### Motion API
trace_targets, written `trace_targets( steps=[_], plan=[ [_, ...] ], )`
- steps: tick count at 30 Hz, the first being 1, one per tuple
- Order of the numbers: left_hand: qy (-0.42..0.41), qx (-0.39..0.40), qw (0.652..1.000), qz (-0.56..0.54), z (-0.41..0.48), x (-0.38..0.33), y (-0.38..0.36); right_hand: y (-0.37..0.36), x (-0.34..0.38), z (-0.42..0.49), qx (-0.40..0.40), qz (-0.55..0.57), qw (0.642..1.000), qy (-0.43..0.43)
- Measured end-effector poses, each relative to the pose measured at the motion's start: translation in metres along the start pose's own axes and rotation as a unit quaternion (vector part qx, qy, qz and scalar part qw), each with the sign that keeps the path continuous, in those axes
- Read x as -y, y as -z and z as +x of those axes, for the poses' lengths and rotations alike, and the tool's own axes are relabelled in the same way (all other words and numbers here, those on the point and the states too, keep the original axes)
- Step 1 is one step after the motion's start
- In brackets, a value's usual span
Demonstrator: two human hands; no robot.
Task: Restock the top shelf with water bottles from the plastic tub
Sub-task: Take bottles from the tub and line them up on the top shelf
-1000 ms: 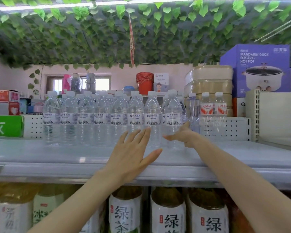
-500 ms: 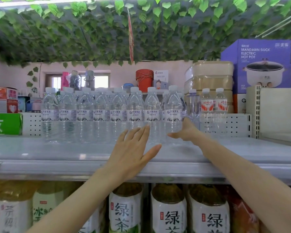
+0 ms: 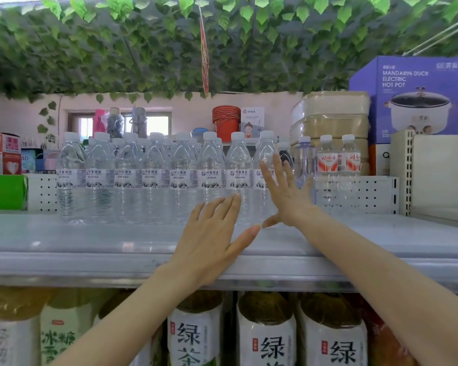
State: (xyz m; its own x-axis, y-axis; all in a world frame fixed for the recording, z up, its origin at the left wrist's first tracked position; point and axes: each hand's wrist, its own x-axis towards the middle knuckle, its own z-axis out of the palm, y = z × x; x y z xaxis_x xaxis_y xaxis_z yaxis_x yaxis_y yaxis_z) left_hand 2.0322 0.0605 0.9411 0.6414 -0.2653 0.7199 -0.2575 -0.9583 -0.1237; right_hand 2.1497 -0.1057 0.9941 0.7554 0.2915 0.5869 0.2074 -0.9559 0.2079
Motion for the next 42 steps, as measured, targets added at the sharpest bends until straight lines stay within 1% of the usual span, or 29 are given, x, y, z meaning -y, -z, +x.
trace_targets(
  steps=[5, 8, 13, 17, 21, 23, 26, 29, 31, 33, 36, 42],
  plan=[
    [-0.002, -0.012, 1.0, -0.001, 0.001, 0.002, 0.0, 0.0, -0.003, 0.007, 0.031, -0.068, 0.997, -0.013],
    [-0.002, -0.015, 1.0, -0.017, 0.0, 0.001, -0.001, -0.005, -0.006, 0.01, 0.021, -0.096, 0.995, -0.011],
    [-0.003, -0.02, 1.0, -0.002, 0.001, 0.001, -0.001, -0.006, -0.003, 0.009, 0.005, -0.152, 0.988, -0.021],
    [-0.003, -0.02, 1.0, 0.007, 0.001, 0.0, 0.001, -0.001, -0.003, 0.005, 0.008, -0.144, 0.989, -0.015],
    [-0.009, -0.026, 0.999, 0.022, -0.001, 0.004, 0.01, 0.012, -0.002, -0.003, 0.014, -0.076, 0.997, 0.007],
    [-0.013, -0.043, 0.999, 0.026, -0.002, 0.01, 0.017, 0.023, 0.003, -0.013, -0.016, -0.027, 0.999, 0.015],
    [-0.016, -0.066, 0.997, 0.036, -0.005, 0.016, 0.025, 0.04, 0.014, -0.038, -0.13, 0.068, 0.988, 0.043],
    [-0.025, -0.095, 0.994, 0.053, -0.011, 0.018, 0.031, 0.047, 0.027, -0.07, -0.235, 0.095, 0.965, 0.067],
    [-0.034, -0.117, 0.991, 0.058, -0.019, 0.018, 0.036, 0.049, 0.035, -0.09, -0.259, 0.1, 0.958, 0.071],
    [-0.049, -0.126, 0.989, 0.065, -0.03, 0.017, 0.042, 0.049, 0.043, -0.11, -0.256, 0.094, 0.96, 0.07],
    [-0.074, -0.118, 0.988, 0.071, -0.053, 0.019, 0.05, 0.048, 0.055, -0.139, -0.245, 0.061, 0.966, 0.057],
    [-0.094, -0.082, 0.991, 0.05, -0.105, 0.024, 0.049, 0.044, 0.081, -0.202, -0.171, 0.015, 0.985, 0.018]
  ],
)
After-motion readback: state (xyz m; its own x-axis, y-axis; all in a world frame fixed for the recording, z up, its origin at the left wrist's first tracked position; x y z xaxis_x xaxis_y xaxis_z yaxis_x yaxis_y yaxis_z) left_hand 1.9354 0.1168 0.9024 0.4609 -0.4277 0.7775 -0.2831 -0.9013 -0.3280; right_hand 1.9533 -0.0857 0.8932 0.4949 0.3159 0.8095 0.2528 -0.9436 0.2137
